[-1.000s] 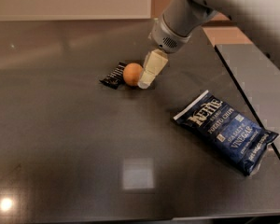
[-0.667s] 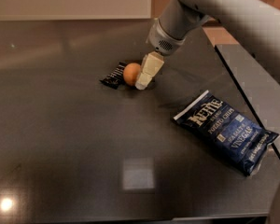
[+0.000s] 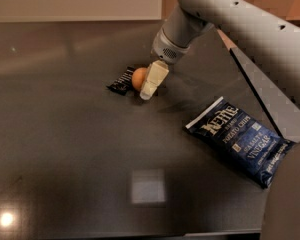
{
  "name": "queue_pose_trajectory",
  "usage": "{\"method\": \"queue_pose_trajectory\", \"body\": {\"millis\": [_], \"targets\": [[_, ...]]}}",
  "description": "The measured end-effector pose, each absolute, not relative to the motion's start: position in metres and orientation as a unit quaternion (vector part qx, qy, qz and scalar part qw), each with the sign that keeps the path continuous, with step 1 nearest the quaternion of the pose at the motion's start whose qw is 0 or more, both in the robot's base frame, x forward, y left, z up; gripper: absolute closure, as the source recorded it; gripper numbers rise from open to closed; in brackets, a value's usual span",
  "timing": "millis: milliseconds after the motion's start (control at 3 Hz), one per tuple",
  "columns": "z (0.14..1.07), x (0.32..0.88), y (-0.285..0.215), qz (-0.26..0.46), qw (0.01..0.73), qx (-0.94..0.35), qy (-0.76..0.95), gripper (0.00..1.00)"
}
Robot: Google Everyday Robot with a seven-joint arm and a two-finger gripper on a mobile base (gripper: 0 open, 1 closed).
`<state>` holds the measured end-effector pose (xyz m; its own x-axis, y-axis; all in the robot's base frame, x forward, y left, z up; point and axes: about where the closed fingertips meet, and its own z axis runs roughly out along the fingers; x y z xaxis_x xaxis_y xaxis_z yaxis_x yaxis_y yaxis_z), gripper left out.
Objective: Pick orange
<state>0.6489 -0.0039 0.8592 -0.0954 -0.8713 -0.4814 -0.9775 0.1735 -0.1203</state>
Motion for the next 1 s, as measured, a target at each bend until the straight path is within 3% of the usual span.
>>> {"method": "queue_pose_trajectory", "body": {"millis": [333, 667, 1000], "targets": [[0.8521, 0.6476, 0.0019, 0.119, 0.219, -0.636, 0.73, 0.07], [0.8475, 0.6467, 0.0063, 0.119, 0.214, -0.639, 0.729, 0.24], [0.8479, 0.6443, 0.0086, 0.12, 0.214, -0.641, 0.727, 0.48]]}}
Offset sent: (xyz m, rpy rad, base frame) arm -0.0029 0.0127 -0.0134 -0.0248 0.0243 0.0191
